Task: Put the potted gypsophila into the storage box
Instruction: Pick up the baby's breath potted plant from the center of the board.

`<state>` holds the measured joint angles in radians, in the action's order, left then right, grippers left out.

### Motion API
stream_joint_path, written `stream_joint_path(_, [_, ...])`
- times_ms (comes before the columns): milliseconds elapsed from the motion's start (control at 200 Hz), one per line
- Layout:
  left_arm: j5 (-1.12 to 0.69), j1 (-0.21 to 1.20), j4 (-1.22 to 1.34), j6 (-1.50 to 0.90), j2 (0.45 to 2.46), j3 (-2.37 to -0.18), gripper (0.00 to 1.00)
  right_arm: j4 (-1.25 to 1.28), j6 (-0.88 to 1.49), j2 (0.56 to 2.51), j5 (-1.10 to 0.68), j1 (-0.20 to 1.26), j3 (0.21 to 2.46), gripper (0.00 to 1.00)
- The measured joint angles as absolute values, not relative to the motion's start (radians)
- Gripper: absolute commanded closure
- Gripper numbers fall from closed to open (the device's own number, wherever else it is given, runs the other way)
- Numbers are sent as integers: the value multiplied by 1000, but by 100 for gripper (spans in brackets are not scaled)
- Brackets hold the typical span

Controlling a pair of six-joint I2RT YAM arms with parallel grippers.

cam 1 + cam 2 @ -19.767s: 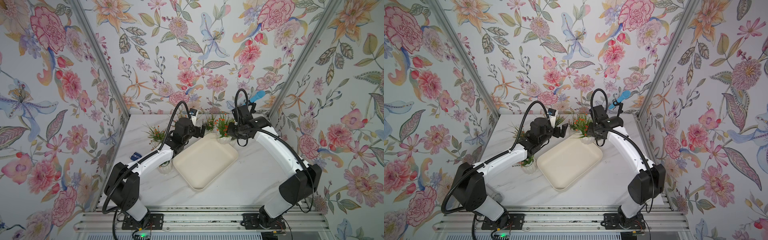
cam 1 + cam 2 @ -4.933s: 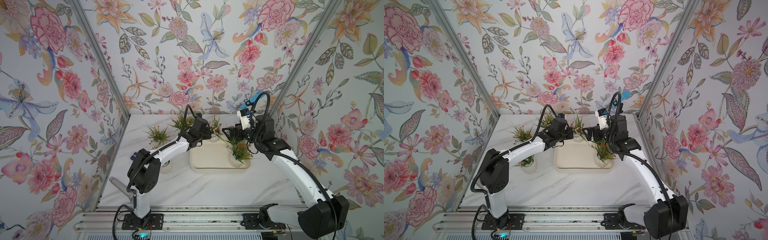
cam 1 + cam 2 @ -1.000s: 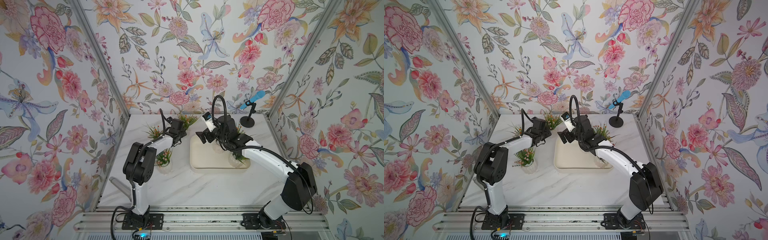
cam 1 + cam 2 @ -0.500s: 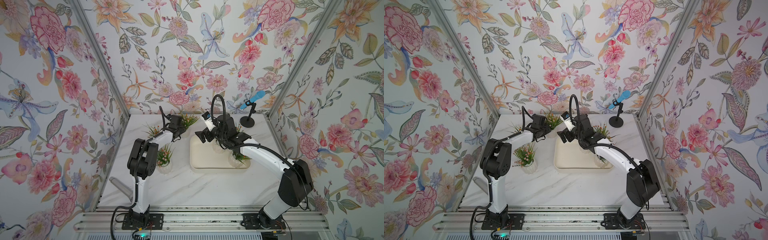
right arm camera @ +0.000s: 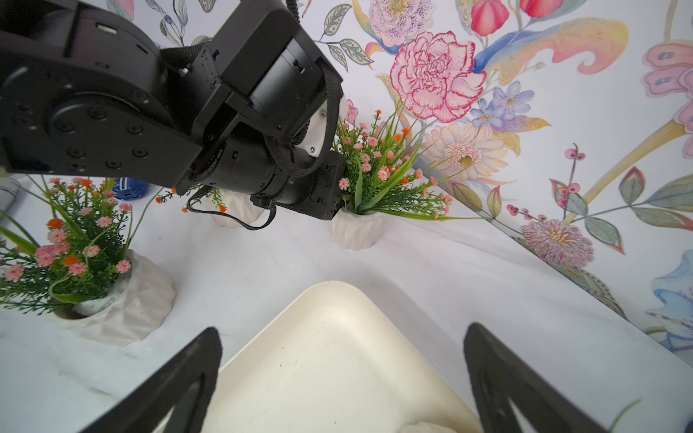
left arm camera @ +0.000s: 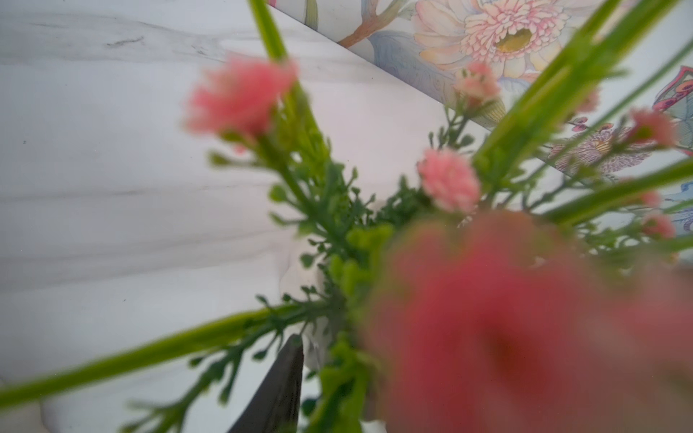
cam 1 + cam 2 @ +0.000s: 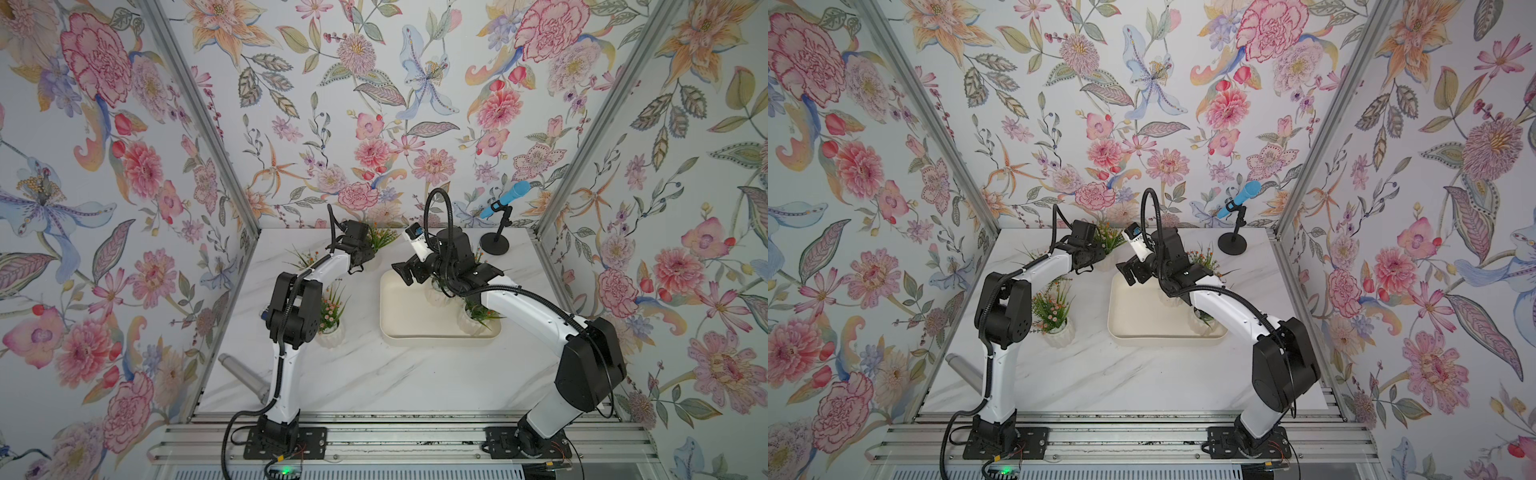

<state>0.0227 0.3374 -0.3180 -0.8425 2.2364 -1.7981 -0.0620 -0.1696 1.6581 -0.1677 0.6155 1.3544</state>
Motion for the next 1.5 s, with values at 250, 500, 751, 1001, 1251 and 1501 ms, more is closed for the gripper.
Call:
stream_joint_path(250, [-20,311,-363,-818,2267,-1851,64,-61,-179,1665,-169,616,1354,0])
stream_joint_path(500, [-57,295,-413,-783,2323,-1949,68,-61,-180,1665,-169,616,1354,0])
stream_joint_path(751, [-57,294,-476,-724,2364,-2039,76,-58,-180,1665,-169,616,1353,0])
stream_joint_path(1001, [-57,295,-481,-691,2364,-2045,76,-55,-180,1665,-169,616,1353,0])
stream_joint_path(1251, [-57,301,-496,-679,2375,-2058,75,-55,-181,1665,-167,616,1353,0])
stream_joint_path(1501, [-48,304,-486,-678,2381,-2066,86,-55,-188,1665,-157,616,1352,0])
